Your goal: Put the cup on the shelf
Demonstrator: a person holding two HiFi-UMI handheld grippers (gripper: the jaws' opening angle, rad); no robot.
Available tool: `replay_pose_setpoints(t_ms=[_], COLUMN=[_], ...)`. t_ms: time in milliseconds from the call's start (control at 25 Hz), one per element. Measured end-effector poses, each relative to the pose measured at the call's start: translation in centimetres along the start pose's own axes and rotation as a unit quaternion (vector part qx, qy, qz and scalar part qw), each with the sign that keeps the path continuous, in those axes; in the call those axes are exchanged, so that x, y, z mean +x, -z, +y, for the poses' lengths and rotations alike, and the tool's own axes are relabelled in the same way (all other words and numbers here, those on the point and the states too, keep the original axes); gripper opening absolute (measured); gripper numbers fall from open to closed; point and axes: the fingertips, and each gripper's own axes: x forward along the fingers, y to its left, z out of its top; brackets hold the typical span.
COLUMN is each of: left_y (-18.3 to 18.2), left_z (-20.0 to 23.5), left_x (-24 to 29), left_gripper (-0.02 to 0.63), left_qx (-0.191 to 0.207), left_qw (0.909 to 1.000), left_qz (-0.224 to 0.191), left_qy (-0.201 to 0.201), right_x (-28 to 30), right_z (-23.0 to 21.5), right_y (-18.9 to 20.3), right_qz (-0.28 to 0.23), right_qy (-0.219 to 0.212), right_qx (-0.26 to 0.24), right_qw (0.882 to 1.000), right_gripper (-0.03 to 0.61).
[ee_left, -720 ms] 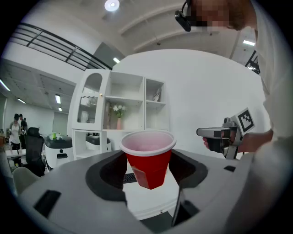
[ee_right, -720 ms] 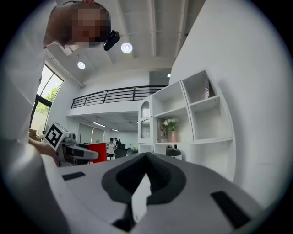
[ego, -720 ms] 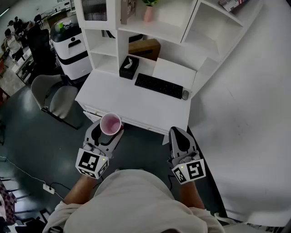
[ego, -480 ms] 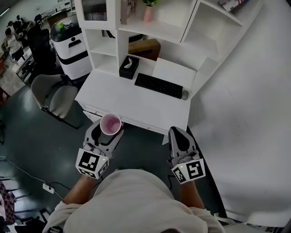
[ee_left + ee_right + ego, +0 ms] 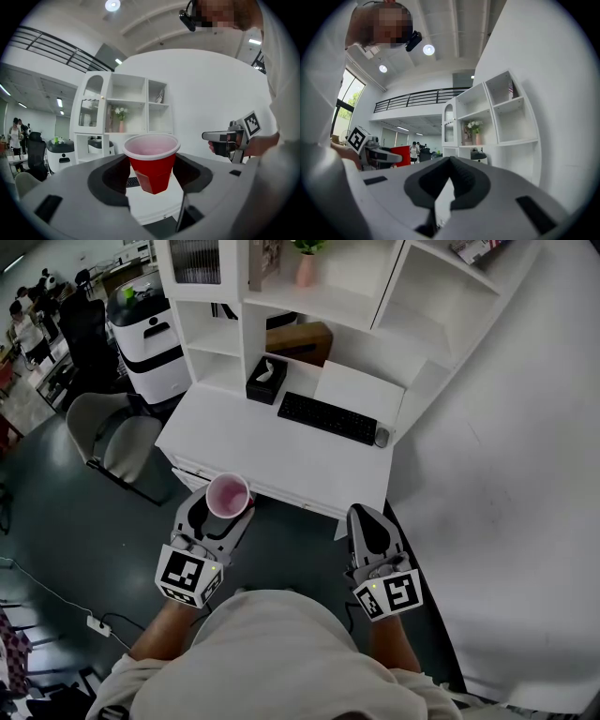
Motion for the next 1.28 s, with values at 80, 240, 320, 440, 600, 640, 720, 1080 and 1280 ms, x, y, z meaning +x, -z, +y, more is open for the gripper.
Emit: replay_pose_setpoints(t_ms=[80,240,320,440,600,640,720,1080,1280], left_y=[0.1,0.1,0.0,-0.1,-0.1,-0.1,0.1,0.9,0.8], left_z=[-0.2,-0.5,-0.8,-1.1,-1.5,-1.5,-1.3,1.9,5.1], left_x=[0.2,0.7,1.0,1.5,1.8,1.9,2.1,5.0,7.8], left_gripper=[0.285,0.285,0.285,0.285,0.285,0.285,0.285,0.285,0.285], left_qx=[0.000,0.002,0.002,0.001,0.001,0.001,-0.001,0.000,0.002], left_qw=[1.0000,0.9999,0.9999,0.9996,0.9990,0.9988,0.9985,0.9984,0.9989], left_qz=[0.002,0.004,0.004,0.004,0.005,0.005,0.006,0.006,0.001], left_qy=[-0.002,-0.010,-0.016,-0.027,-0.044,-0.048,-0.054,-0.056,-0.046], right_x=[-0.2,-0.7,-1.1,-1.4,-1.7,-1.7,-1.5,2.5,6.5], right_z=[-0.2,-1.0,-1.5,-2.6,-3.7,-3.8,-4.2,-5.4,-5.8], right_y=[0.1,0.4,0.6,0.8,1.2,1.3,1.5,2.8,3.0], right_qz=[0.000,0.002,0.005,0.007,0.010,0.011,0.014,0.019,0.021], right_qy=[-0.003,-0.007,-0.012,-0.018,-0.029,-0.032,-0.035,-0.034,-0.031], right_qx=[0.004,0.006,0.006,0.007,0.010,0.010,0.011,0.013,0.009], right_qw=[1.000,1.000,1.000,1.000,0.999,0.999,0.999,0.999,0.999], right_gripper=[0.003,0.005,0.005,0.005,0.005,0.005,0.005,0.005,0.005])
